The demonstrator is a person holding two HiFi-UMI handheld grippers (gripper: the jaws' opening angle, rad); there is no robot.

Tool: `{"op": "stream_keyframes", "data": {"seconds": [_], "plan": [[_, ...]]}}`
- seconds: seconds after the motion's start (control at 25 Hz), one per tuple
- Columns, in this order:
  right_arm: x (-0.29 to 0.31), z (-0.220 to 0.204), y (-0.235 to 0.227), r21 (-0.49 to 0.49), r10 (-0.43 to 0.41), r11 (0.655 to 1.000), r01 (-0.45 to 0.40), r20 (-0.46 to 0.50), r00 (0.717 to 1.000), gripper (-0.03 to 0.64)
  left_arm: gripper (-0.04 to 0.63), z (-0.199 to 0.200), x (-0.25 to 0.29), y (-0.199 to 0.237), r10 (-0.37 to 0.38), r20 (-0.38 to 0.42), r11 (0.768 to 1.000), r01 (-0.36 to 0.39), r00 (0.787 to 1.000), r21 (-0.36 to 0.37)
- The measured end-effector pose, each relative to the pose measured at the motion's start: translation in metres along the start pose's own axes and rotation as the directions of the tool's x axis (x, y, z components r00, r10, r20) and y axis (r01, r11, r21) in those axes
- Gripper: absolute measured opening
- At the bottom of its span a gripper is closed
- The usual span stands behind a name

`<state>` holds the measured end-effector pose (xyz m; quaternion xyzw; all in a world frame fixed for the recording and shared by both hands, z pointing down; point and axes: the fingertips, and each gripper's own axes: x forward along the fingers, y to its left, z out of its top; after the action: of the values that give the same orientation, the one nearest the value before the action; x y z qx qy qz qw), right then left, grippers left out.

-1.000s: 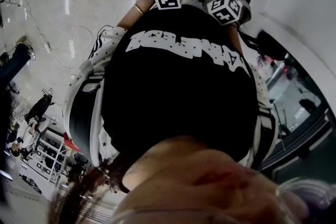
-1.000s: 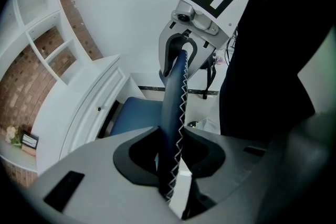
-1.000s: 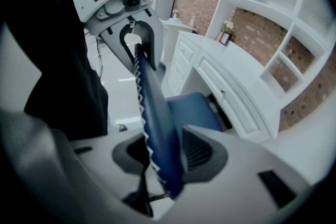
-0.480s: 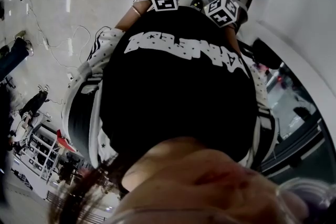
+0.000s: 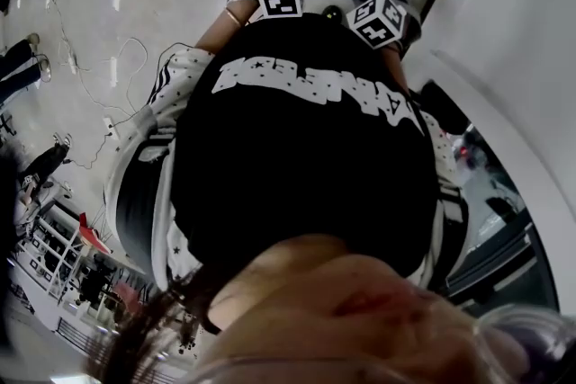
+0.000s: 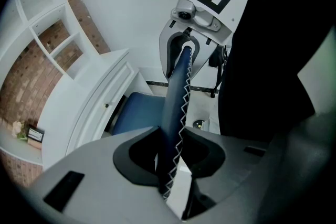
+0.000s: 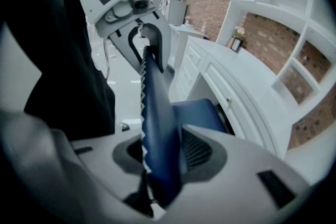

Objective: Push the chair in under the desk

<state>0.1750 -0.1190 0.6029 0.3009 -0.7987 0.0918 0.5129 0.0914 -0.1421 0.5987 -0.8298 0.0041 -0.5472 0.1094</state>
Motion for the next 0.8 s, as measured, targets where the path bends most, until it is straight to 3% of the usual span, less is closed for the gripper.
{"op": "stream_keyframes", "data": {"seconds": [0.28, 0.56, 0.8], "plan": [[-0.002, 0.032, -0.021, -0.076, 0.042, 0.996, -0.04, 0.019, 0.999, 0.153, 0.13, -0.006, -0.017, 0.033, 0.013, -0.016, 1.0, -0.014, 1.0, -0.023], [0.001, 0.038, -0.017, -0.067, 0.043, 0.997, -0.04, 0.034, 0.998, 0.15, 0.132, -0.014, -0.019, 0.032, 0.018, -0.018, 0.999, -0.018, 1.0, -0.026], [0.005, 0.013, -0.017, -0.012, 0.028, 1.0, -0.028, 0.033, 0.999, 0.15, 0.131, 0.0, -0.002, 0.022, 0.01, -0.015, 1.0, -0.01, 1.0, -0.001]]}}
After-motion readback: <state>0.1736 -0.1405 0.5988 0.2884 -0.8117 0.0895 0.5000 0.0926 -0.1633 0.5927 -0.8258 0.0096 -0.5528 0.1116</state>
